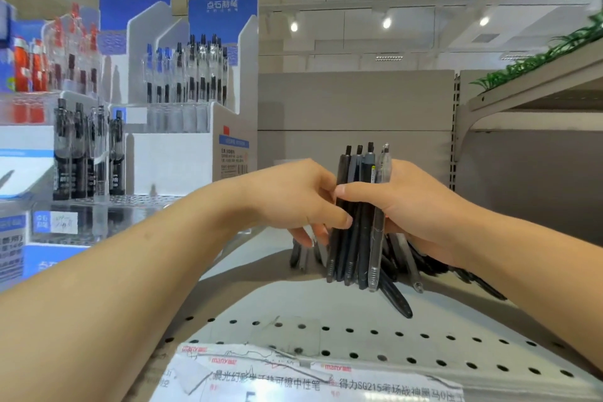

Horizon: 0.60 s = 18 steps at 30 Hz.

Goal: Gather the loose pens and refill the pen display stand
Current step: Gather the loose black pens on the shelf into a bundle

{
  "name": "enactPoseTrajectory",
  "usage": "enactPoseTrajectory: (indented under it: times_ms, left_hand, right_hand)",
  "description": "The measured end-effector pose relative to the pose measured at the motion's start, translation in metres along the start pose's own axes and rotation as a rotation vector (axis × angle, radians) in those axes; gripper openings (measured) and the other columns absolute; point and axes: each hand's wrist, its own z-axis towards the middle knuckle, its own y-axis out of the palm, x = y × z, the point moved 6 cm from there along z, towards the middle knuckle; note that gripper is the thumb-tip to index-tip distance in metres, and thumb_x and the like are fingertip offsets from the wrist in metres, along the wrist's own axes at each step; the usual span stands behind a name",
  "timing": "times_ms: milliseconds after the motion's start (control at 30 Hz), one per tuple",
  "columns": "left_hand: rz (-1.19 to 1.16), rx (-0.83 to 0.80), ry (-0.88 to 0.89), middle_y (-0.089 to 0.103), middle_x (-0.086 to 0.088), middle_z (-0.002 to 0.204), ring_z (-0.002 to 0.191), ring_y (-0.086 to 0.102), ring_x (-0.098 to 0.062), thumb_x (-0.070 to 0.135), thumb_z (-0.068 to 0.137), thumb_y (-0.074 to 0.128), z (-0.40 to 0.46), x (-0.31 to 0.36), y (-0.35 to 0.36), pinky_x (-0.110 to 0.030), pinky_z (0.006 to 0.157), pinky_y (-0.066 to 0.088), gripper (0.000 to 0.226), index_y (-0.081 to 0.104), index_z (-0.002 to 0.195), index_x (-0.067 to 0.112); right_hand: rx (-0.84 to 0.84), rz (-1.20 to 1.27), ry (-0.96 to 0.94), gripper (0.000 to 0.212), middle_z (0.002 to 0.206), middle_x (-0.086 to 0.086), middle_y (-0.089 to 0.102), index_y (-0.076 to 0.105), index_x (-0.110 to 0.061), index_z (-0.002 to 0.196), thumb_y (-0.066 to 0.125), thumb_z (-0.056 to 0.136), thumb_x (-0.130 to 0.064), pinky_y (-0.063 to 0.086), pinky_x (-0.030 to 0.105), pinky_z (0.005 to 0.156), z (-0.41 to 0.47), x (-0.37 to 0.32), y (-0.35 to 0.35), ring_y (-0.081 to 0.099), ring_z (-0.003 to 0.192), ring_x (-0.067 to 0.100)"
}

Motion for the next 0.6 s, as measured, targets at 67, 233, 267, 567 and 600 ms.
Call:
enactPoseTrajectory:
  times_ms: [67, 233, 267, 567, 600]
  left_hand:
    - [-0.011, -0.010, -0.017, 0.075, -0.002, 0.091, 0.076, 0.075, -0.014, 0.022, 0.091, 0.064, -0.001, -0.002, -0.002, -0.026, 0.062, 0.059, 0.019, 0.071, 0.106, 0.012]
    - [0.104, 0.264, -0.126, 0.073, 0.000, 0.077, 0.063, 0.074, -0.014, 0.023, 0.095, 0.051, 0.004, -0.022, -0.026, -0.026, 0.054, 0.059, 0.020, 0.070, 0.101, 0.023]
    - [0.208, 0.326, -0.129, 0.074, 0.000, 0.079, 0.061, 0.073, -0.014, 0.024, 0.095, 0.050, 0.005, -0.026, -0.030, -0.028, 0.055, 0.061, 0.020, 0.069, 0.103, 0.023]
    - [0.819, 0.086, -0.270, 0.066, -0.004, 0.097, 0.089, 0.064, -0.025, 0.023, 0.092, 0.054, 0.025, -0.045, 0.010, -0.044, 0.085, 0.059, 0.027, 0.064, 0.117, 0.020]
    - [0.831, 0.056, -0.282, 0.066, -0.004, 0.098, 0.089, 0.063, -0.025, 0.023, 0.093, 0.054, 0.026, -0.047, 0.014, -0.043, 0.086, 0.058, 0.028, 0.063, 0.119, 0.020]
  right_hand:
    - [0.031, -0.005, 0.004, 0.005, 0.090, 0.004, 0.079, 0.075, -0.022, 0.096, 0.072, 0.091, -0.022, 0.059, 0.049, 0.091, 0.000, 0.000, -0.002, 0.077, 0.087, 0.023]
    - [0.065, 0.016, 0.049, 0.021, 0.091, 0.012, 0.078, 0.073, -0.011, 0.102, 0.076, 0.086, -0.023, 0.058, 0.052, 0.093, 0.001, 0.001, -0.003, 0.076, 0.090, 0.028]
    - [0.067, 0.027, 0.055, 0.021, 0.090, 0.011, 0.079, 0.072, -0.009, 0.103, 0.075, 0.087, -0.021, 0.059, 0.051, 0.093, 0.001, 0.001, -0.003, 0.077, 0.088, 0.025]
    - [-0.048, 0.137, 0.039, 0.011, 0.087, 0.012, 0.078, 0.066, -0.010, 0.101, 0.072, 0.091, -0.012, 0.060, 0.048, 0.089, -0.001, 0.000, 0.004, 0.078, 0.088, 0.024]
    - [-0.056, 0.149, 0.040, 0.009, 0.085, 0.011, 0.078, 0.066, -0.011, 0.098, 0.072, 0.091, -0.011, 0.062, 0.046, 0.086, -0.002, 0.000, 0.004, 0.078, 0.087, 0.023]
